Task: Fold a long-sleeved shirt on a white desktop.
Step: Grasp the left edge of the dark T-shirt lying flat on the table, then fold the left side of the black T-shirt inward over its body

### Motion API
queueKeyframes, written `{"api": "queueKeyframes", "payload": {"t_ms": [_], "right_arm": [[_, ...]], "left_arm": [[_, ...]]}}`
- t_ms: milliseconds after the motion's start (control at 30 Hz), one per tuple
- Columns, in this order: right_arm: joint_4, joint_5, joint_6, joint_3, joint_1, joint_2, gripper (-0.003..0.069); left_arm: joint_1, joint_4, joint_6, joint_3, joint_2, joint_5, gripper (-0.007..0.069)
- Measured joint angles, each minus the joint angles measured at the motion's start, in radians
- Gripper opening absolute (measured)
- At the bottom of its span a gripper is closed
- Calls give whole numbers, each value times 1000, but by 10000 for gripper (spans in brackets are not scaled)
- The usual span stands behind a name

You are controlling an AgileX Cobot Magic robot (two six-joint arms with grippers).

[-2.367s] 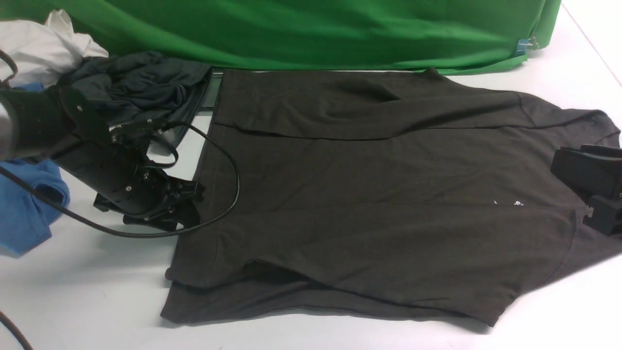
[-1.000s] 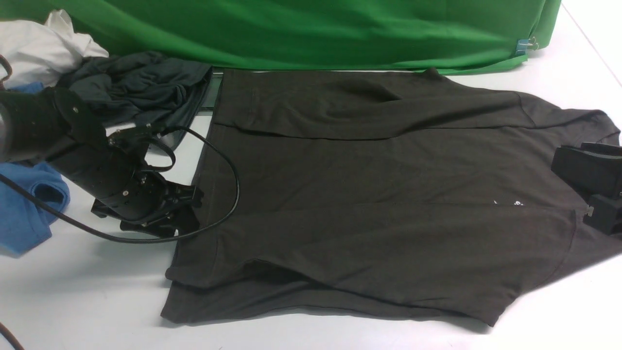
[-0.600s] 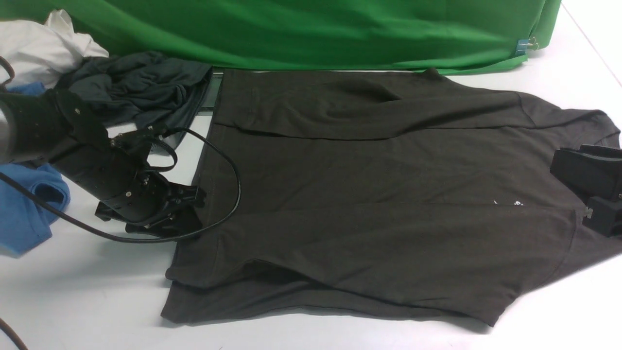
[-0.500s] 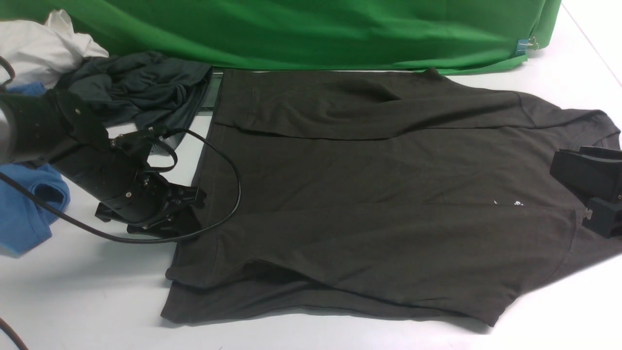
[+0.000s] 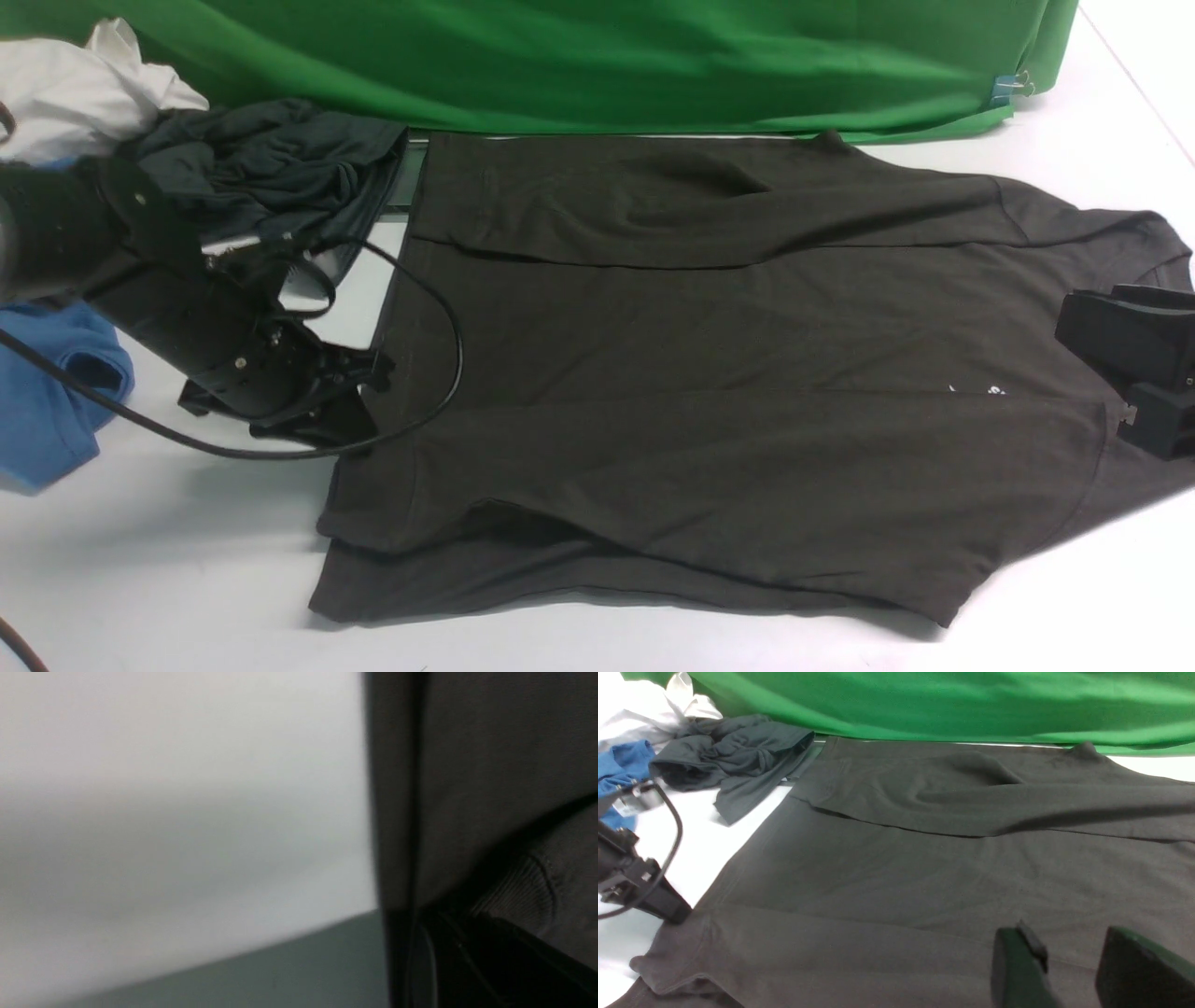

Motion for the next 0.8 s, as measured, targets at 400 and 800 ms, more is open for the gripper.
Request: {"api": "queueKeyframes", "payload": {"t_ms": [400, 800], "right_arm": [[0, 0, 0, 0, 0, 0, 242], [0, 8, 0, 0, 0, 0, 242]], "left_arm": [[0, -1, 6, -47, -99, 34, 89], [0, -34, 38, -147, -100, -127, 89]]}}
